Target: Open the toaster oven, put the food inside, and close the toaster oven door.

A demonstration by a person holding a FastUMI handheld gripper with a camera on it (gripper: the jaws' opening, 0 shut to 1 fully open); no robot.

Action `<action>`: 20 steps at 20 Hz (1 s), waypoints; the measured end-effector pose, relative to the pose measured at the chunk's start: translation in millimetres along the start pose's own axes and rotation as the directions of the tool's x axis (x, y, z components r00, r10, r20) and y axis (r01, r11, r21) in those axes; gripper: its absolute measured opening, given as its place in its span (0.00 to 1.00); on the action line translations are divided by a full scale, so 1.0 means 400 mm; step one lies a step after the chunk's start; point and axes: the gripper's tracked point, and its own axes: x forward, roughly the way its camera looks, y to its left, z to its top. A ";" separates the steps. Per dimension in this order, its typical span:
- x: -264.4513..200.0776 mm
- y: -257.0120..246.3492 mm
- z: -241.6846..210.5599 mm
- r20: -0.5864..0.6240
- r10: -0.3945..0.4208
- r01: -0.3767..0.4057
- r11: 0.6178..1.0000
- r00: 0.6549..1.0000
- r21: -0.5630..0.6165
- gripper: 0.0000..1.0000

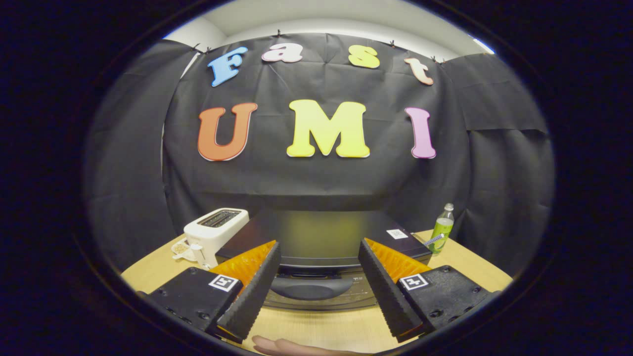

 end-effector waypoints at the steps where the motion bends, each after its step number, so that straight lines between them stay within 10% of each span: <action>1: 0.013 -0.003 -0.008 -0.002 -0.008 0.008 1.000 1.000 0.001 1.00; 20: -0.004 0.014 -0.123 -0.021 0.040 -0.040 0.999 0.999 0.000 1.00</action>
